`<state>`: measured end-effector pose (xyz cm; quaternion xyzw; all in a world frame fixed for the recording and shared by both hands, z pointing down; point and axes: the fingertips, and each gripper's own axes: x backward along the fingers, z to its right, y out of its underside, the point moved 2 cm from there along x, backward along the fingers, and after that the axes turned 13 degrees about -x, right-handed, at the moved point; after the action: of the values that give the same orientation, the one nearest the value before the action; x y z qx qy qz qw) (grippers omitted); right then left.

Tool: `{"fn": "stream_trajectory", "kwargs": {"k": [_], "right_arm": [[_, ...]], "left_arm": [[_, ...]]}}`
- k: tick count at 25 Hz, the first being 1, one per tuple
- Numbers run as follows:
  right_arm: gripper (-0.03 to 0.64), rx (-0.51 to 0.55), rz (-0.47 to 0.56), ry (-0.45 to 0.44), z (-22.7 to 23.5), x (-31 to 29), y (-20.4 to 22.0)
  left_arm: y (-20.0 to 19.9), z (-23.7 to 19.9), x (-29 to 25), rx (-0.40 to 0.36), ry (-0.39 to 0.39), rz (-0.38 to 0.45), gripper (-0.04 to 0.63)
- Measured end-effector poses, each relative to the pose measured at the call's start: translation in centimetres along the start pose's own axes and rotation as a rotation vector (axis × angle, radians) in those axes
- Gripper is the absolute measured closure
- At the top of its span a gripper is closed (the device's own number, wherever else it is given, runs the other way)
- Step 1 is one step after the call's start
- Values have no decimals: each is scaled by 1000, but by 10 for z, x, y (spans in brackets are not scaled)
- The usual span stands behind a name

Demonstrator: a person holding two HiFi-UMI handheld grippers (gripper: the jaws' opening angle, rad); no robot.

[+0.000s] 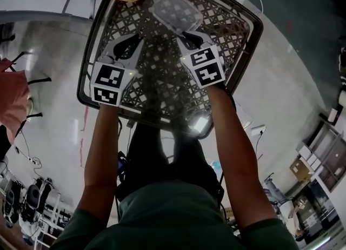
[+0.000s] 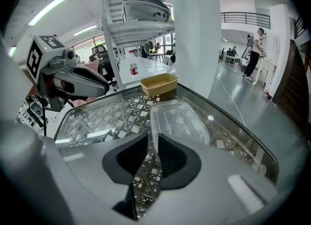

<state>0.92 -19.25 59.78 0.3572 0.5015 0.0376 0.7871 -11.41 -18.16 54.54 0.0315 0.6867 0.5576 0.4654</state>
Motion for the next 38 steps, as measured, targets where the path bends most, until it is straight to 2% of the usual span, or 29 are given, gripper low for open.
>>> {"fn": "stream_trajectory", "kwargs": {"k": [15,17,21,25,30,38], "right_arm": [[546,40,-84,-13,5,-40,21],[572,35,-81,-9,8,-42,21],[577,44,-83,-15,10,-45,19],[609,66,-90,-2,8,-46,17],[614,60,-84,10,6,-40,15],[614,72,-19,7,-8,-10,-2]], "left_arm": [[21,-6,-12,32,1,-1,546],[22,-7,-14,35,0,1,546],[23,-8,-17,39,4,1,548],[21,-7,-17,37,6,5,549],[16,-6,-14,36,4,7,550],[2,-8,-3,19,-11,22,552]]}}
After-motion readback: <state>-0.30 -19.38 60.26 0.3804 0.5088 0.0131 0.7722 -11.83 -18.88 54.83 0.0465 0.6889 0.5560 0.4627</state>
